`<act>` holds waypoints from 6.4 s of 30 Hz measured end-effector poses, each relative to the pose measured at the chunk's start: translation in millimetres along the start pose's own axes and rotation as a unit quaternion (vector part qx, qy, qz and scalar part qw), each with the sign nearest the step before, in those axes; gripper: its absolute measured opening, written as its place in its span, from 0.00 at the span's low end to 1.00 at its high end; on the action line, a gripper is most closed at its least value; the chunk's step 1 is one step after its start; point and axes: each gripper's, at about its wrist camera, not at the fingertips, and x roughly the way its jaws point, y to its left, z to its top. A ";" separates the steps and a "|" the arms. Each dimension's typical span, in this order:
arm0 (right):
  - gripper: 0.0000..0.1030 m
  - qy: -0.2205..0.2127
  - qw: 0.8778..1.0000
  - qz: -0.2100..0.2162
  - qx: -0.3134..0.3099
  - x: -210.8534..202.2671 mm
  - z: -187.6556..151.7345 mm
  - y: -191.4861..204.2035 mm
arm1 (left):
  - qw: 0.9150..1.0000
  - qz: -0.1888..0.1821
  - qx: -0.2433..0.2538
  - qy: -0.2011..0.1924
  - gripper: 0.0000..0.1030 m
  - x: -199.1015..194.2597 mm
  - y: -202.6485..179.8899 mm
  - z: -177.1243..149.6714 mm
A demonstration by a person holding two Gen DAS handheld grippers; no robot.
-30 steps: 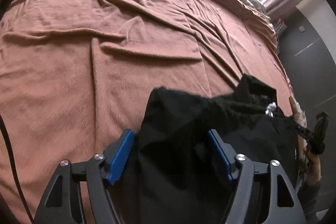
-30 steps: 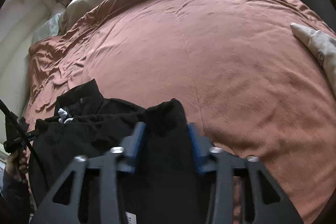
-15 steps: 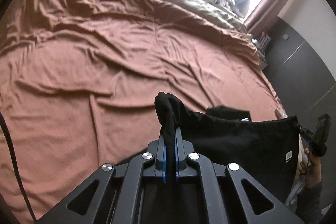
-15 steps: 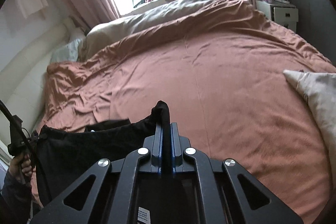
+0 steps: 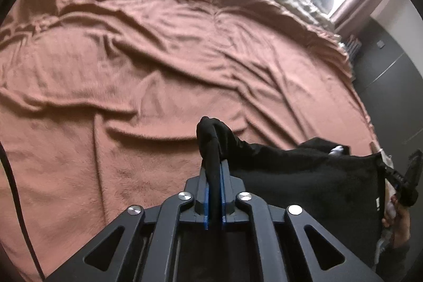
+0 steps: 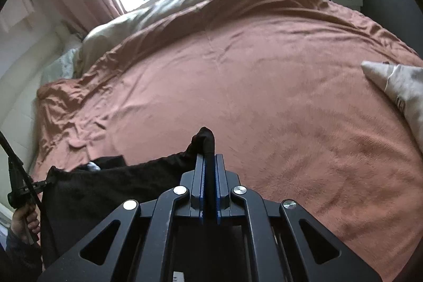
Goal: Fold large clothes
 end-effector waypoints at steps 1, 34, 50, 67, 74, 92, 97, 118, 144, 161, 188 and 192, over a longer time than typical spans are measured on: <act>0.04 0.005 1.000 -0.007 0.000 4.0 0.1 1.5 | 1.000 0.011 -0.004 0.004 0.20 5.2 3.0 -0.6; 0.72 0.020 0.999 -0.018 -0.018 -152.6 -100.9 -7.4 | 0.999 0.012 -0.023 -0.032 0.58 -137.0 17.4 -144.5; 0.45 0.054 0.998 -0.009 0.021 -165.0 -180.0 -33.4 | 0.997 -0.028 -0.073 -0.004 0.28 -136.0 41.9 -216.1; 0.45 -0.002 0.998 -0.010 -0.056 -211.0 -159.7 68.6 | 0.981 -0.114 -0.156 -0.026 0.68 -164.9 59.2 -253.9; 0.45 0.026 0.993 0.042 -0.109 -189.0 -174.8 137.9 | 0.976 -0.118 -0.182 -0.017 0.68 -156.7 61.0 -259.0; 0.22 0.129 0.978 0.000 -0.163 -58.7 -185.1 207.8 | 0.966 -0.140 -0.216 -0.035 0.53 -145.0 58.5 -255.5; 0.22 0.127 0.979 -0.020 -0.157 -27.5 -165.0 214.1 | 0.965 -0.138 -0.219 -0.041 0.50 -140.8 55.8 -256.3; 0.16 0.122 0.985 -0.057 -0.111 85.1 -75.2 237.1 | 0.954 -0.105 -0.273 -0.061 0.31 -137.4 54.9 -273.9; 0.11 0.107 0.984 0.055 -0.134 -33.5 -130.7 216.0 | 0.954 -0.129 -0.240 -0.121 0.11 -174.0 22.8 -251.1; 0.12 0.152 0.982 0.085 -0.079 -47.0 -210.4 180.8 | 0.959 -0.185 -0.142 -0.159 0.10 -216.2 -66.8 -208.2; 0.72 -0.024 0.986 0.148 0.079 -183.2 -195.3 2.4 | 0.970 -0.221 0.068 -0.072 0.10 -169.5 -308.2 -187.4; 0.74 -0.034 0.984 0.143 0.105 -200.3 -214.8 -26.1 | 0.970 -0.223 0.085 -0.037 0.10 -135.3 -337.1 -192.9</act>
